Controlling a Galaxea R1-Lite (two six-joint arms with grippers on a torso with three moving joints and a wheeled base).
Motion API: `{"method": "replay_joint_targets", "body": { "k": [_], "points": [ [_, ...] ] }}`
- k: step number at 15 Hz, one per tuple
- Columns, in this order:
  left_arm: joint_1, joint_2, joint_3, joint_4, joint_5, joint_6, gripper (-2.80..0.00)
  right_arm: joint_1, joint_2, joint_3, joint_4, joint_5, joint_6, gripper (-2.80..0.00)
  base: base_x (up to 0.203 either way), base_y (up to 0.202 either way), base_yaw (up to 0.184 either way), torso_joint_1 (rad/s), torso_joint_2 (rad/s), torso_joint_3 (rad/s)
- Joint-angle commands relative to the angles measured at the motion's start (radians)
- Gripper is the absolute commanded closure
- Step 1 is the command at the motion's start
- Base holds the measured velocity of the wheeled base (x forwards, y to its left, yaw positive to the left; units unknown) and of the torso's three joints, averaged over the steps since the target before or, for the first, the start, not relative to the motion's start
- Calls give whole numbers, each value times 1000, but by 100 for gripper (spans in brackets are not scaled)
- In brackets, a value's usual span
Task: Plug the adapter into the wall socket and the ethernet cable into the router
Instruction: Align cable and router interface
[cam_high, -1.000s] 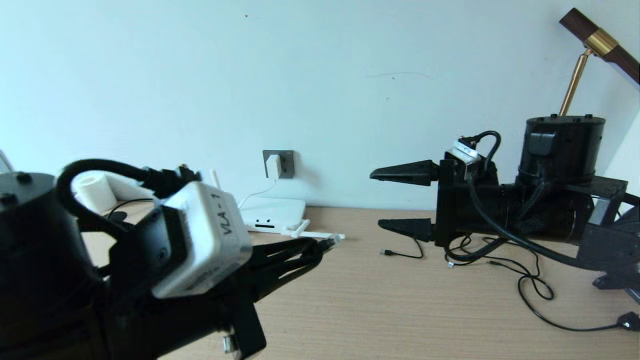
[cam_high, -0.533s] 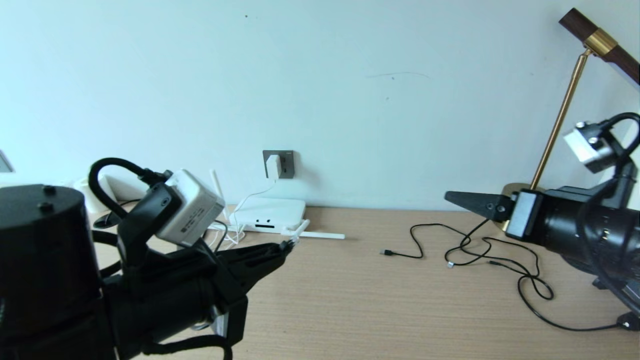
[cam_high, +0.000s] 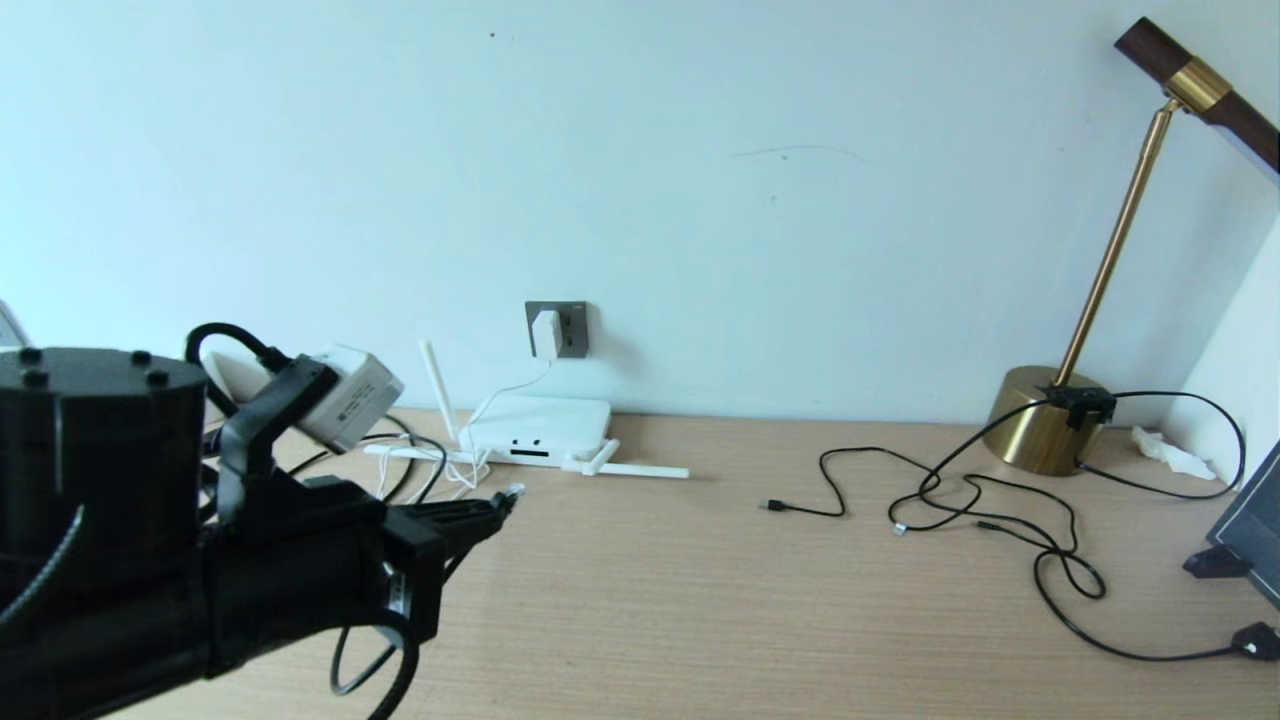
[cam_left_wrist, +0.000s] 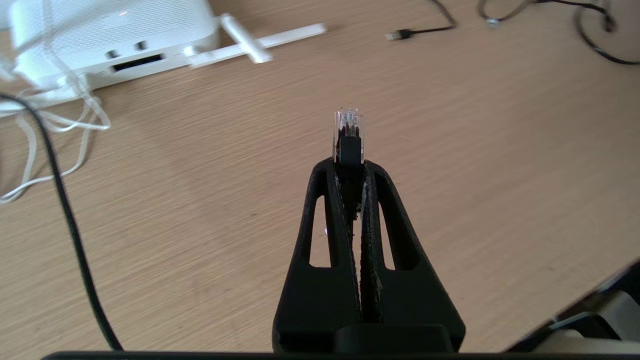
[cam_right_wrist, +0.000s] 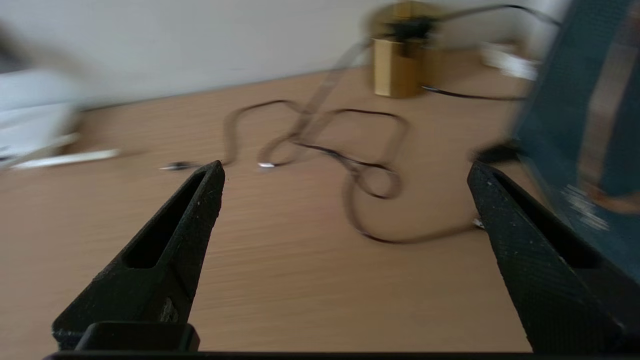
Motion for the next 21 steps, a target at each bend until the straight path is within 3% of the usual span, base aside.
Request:
{"method": "replay_joint_targets", "body": {
  "k": [1,4,6,9,11,13,14,15,16,21],
  "points": [
    [42,48,-19,9,31,-1,0,-125,-143,50,28,-10,-10,-280,0,0,0,0,0,0],
    [89,155,-48,10,133,-11,0,-165,-324,182,37,-12,-65,-280,0,0,0,0,0,0],
    [108,253,-88,9,167,-14,0,-174,-462,266,6,56,-104,-280,0,0,0,0,0,0],
    [129,377,-148,8,222,-21,0,-196,-660,505,-35,166,-350,-280,0,0,0,0,0,0],
    [156,437,-187,7,226,-25,0,-204,-682,611,-145,277,-488,-280,0,0,0,0,0,0],
    [170,504,-237,7,221,-26,0,-205,-685,628,-172,325,-485,-280,0,0,0,0,0,0],
    [176,537,-258,7,221,-27,0,-205,-685,650,-216,348,-445,-280,0,0,0,0,0,0],
    [182,567,-274,7,221,-29,0,-206,-684,663,-229,356,-352,-280,0,0,0,0,0,0],
    [190,593,-285,3,220,-32,0,-205,-685,653,-177,353,-315,-280,0,0,0,0,0,0],
    [210,735,-394,1,227,-71,0,-206,-685,651,-170,348,-326,-280,0,0,0,0,0,0]
  ]
}}
